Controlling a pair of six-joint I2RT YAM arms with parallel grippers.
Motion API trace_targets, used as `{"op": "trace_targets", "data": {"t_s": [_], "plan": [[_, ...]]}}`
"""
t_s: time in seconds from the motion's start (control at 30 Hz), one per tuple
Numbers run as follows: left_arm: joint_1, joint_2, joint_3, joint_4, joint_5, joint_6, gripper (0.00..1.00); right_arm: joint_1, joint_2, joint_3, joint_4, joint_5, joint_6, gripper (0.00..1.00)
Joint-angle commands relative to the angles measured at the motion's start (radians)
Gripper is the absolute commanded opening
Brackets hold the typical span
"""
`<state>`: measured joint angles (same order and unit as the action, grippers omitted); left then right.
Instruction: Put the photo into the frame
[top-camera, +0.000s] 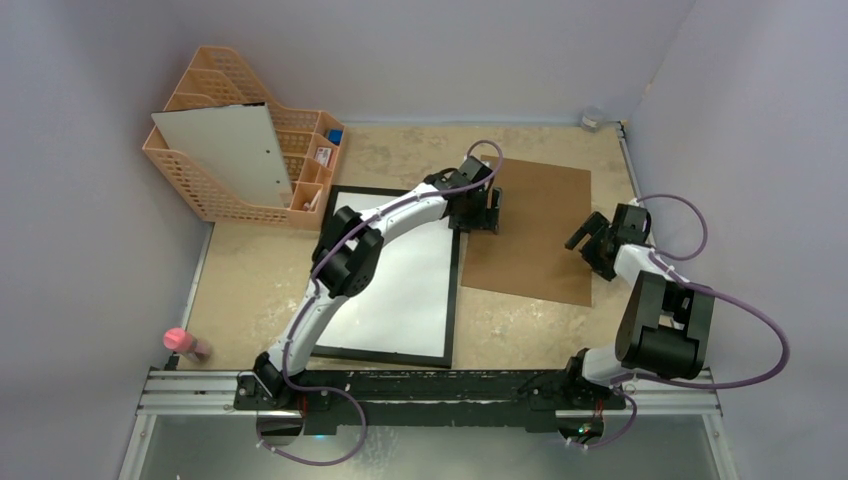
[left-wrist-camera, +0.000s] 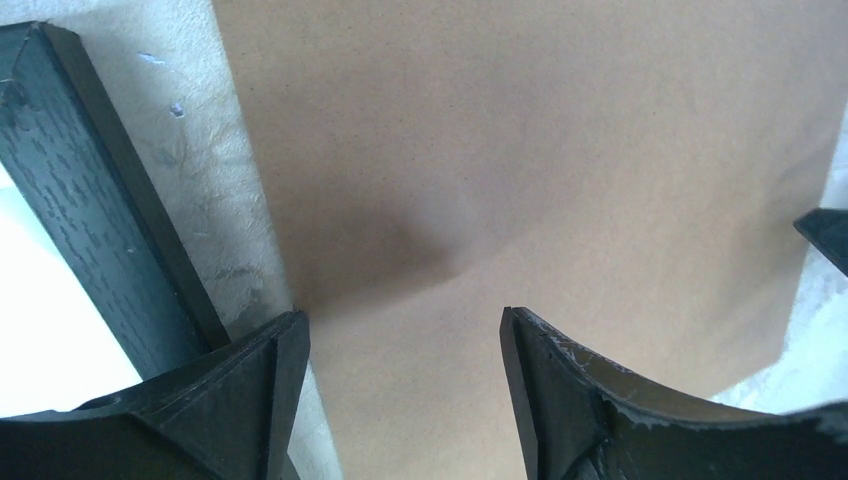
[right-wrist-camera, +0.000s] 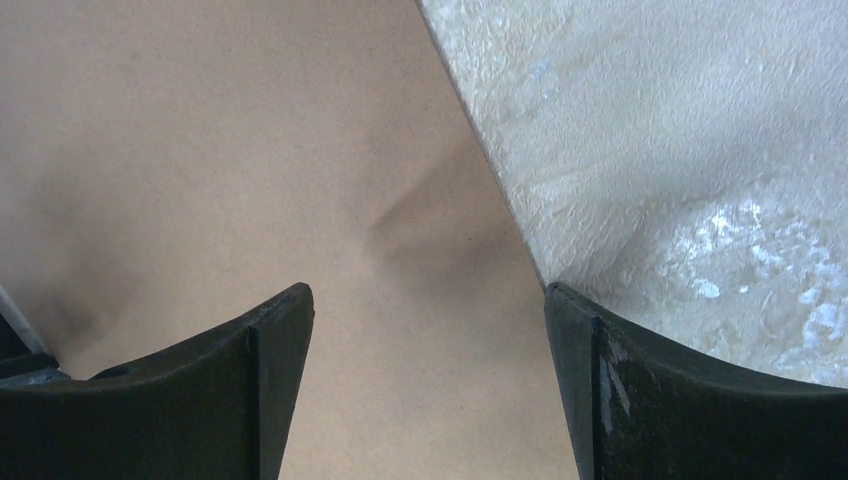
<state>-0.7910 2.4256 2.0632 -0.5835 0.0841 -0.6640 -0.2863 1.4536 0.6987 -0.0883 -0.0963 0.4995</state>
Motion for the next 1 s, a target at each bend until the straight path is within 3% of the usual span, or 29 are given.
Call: {"op": "trace_targets", "data": {"t_s": [0.0,0.5,0.97], "plan": [[-0.028,0.046,-0.036,0.042,0.317,0.004,0.71,0.034,0.06,-0.067,0.019,-0.299,0.051,0.85],[-0.028,-0.047,0.052,0.129,0.445,0.022,0.68,0.023,0.002,-0.114,0.009,-0.225,0.09,0.84],[-0.028,-0.149,0.017,0.208,0.51,-0.023,0.69,0.022,-0.049,-0.145,0.008,-0.223,0.093,0.84]]}}
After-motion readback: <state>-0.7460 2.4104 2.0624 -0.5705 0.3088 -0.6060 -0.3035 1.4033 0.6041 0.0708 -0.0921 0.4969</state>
